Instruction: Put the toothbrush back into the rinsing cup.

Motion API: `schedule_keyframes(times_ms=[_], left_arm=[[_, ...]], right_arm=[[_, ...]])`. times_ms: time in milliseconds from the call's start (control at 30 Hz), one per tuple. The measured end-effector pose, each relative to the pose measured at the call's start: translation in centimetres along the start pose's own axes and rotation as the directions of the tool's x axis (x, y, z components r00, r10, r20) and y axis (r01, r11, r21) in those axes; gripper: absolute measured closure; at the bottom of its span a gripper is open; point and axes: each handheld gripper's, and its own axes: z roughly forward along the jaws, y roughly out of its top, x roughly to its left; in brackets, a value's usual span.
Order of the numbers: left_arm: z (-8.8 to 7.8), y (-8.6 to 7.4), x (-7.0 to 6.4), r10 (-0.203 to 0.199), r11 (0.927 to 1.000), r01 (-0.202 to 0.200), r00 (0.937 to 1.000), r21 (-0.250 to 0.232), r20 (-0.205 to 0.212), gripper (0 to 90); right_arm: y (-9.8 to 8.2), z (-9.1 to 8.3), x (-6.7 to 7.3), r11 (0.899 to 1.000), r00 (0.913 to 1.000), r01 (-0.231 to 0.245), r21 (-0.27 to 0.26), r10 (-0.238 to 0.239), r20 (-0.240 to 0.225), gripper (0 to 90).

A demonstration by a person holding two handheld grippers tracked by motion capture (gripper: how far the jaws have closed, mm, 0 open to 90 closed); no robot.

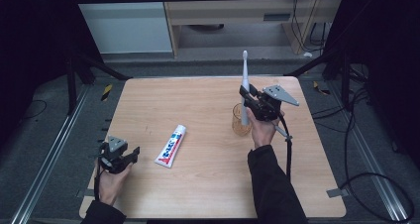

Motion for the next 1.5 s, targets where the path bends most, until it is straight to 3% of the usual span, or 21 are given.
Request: schedule_keyframes(times_ms=[333,833,1100,1500], left_arm=[[0.0,0.0,0.0,-0.002,1.0000,0.002,1.0000,-0.003,-0.001,48.9],[0.1,0.0,-0.1,0.003,1.0000,-0.003,1.0000,-0.004,0.002,49.2],[0.0,0.0,0.0,-0.001,1.0000,0.001,1.0000,-0.004,0.003,49.2],[0.0,0.0,-0.1,0.002,1.0000,-0.002,1.0000,-0.004,0.001,49.2]], right_arm=[[-0.2,1.2,-1.9,1.000,0.9986,-0.005,-0.023,0.007,0.052,67.1],[-1.3,3.1,-3.5,0.999,0.9970,-0.019,-0.040,0.022,0.074,67.0],[-2.3,4.1,-4.0,1.000,0.9958,-0.013,-0.001,0.013,0.091,67.0],[-3.2,4.2,-4.3,0.998,0.9943,0.006,0.066,-0.013,0.106,66.7]])
